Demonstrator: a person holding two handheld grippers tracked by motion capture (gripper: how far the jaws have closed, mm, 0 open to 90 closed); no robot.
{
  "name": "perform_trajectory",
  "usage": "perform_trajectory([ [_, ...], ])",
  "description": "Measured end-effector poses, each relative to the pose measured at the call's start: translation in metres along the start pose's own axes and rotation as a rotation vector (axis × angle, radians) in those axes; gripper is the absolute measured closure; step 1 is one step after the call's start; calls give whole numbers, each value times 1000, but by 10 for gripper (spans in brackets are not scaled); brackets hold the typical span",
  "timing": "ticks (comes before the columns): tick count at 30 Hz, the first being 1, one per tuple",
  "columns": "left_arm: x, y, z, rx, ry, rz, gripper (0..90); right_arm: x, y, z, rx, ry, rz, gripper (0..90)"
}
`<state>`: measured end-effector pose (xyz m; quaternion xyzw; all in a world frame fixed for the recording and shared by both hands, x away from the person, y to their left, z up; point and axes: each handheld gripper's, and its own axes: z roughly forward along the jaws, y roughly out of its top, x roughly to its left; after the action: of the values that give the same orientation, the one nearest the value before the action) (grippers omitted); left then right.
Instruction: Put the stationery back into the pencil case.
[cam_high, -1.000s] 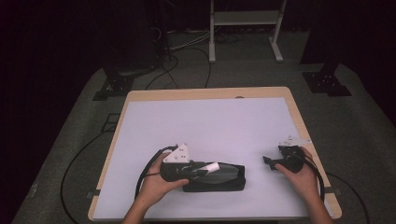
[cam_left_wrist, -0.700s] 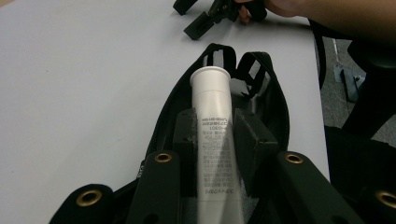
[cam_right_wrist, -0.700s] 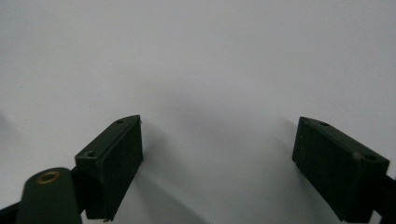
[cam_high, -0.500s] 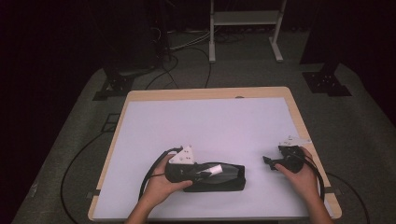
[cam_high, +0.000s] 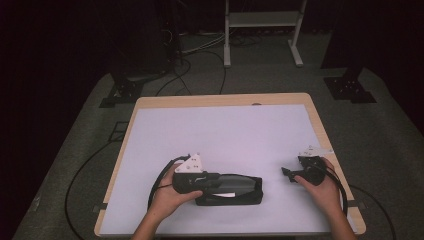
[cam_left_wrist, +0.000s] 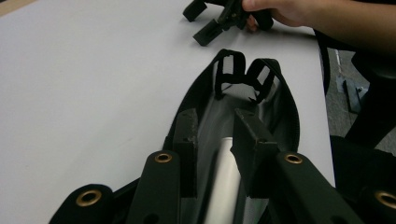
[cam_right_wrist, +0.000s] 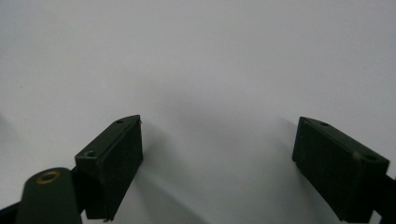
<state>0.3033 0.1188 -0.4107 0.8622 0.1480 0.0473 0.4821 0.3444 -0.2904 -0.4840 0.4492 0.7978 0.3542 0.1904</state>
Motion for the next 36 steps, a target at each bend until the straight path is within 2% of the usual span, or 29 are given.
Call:
perform_trajectory([
  [10, 10, 0, -20, -18, 53, -19, 625, 0, 0, 0, -1, 0, 0, 148],
  [16, 18, -6, -29, -27, 101, -50, 458, 0, 0, 0, -1, 0, 0, 148],
  [20, 24, -10, -36, -32, 136, -79, 376, 0, 0, 0, -1, 0, 0, 148],
  [26, 31, -16, -44, -27, 178, -100, 279, 0, 0, 0, -1, 0, 0, 148],
  [36, 41, -31, -55, -6, 248, -129, 200, 0, 0, 0, 0, 0, 0, 148],
])
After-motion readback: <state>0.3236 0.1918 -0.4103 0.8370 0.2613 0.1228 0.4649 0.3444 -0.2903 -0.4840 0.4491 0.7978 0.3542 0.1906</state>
